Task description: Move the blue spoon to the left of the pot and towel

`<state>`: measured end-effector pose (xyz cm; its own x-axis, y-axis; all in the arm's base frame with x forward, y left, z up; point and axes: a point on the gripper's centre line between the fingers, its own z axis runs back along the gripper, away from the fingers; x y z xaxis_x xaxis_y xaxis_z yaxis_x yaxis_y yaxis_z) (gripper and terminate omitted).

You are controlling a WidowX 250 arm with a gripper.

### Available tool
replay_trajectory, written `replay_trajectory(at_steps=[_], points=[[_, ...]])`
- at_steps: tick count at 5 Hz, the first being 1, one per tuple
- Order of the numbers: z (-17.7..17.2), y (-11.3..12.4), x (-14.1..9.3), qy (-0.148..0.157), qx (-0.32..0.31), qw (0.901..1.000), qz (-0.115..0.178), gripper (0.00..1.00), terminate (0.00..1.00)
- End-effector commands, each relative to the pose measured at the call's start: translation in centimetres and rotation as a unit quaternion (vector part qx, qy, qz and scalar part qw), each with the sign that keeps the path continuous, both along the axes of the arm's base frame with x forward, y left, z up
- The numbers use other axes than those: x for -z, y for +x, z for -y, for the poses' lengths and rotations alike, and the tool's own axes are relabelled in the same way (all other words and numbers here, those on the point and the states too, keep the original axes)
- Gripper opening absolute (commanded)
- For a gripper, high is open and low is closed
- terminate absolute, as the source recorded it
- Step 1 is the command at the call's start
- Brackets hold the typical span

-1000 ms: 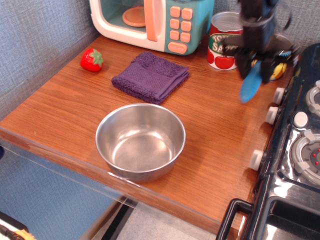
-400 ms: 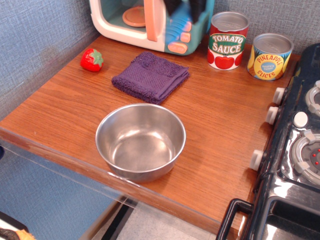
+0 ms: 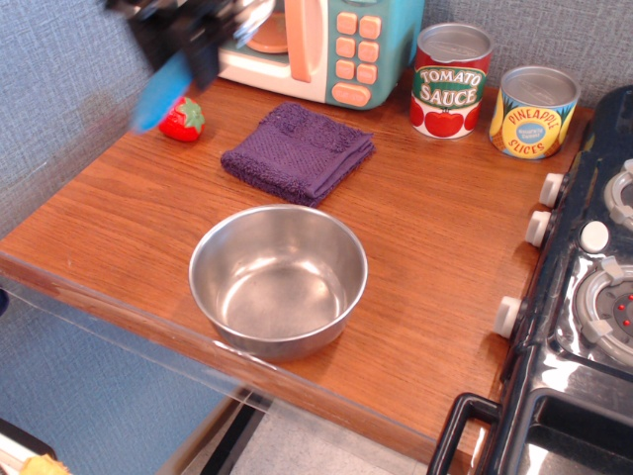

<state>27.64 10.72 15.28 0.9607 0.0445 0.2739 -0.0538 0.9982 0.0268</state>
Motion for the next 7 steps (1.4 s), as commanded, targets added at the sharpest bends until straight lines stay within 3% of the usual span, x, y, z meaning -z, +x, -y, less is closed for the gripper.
replay_trajectory(at_steps=[1, 3, 4, 5, 6, 7], points=[[-7.8, -1.6, 4.6, 0.054, -0.027, 0.9982, 0.006, 0.0, 0.0], [-8.4, -0.8, 9.3, 0.063, -0.026, 0.9962, -0.054, 0.0, 0.0], [-8.2, -0.8, 9.8, 0.064, -0.031, 0.9936, -0.087, 0.0, 0.0], [-8.3, -0.8, 10.1, 0.062, -0.035, 0.9931, -0.093, 0.0, 0.0], [-8.2, -0.6, 10.2, 0.064, -0.032, 0.992, -0.104, 1.0, 0.0], [-8.2, -0.5, 10.3, 0.06, -0.029, 0.9914, -0.113, 1.0, 0.0]])
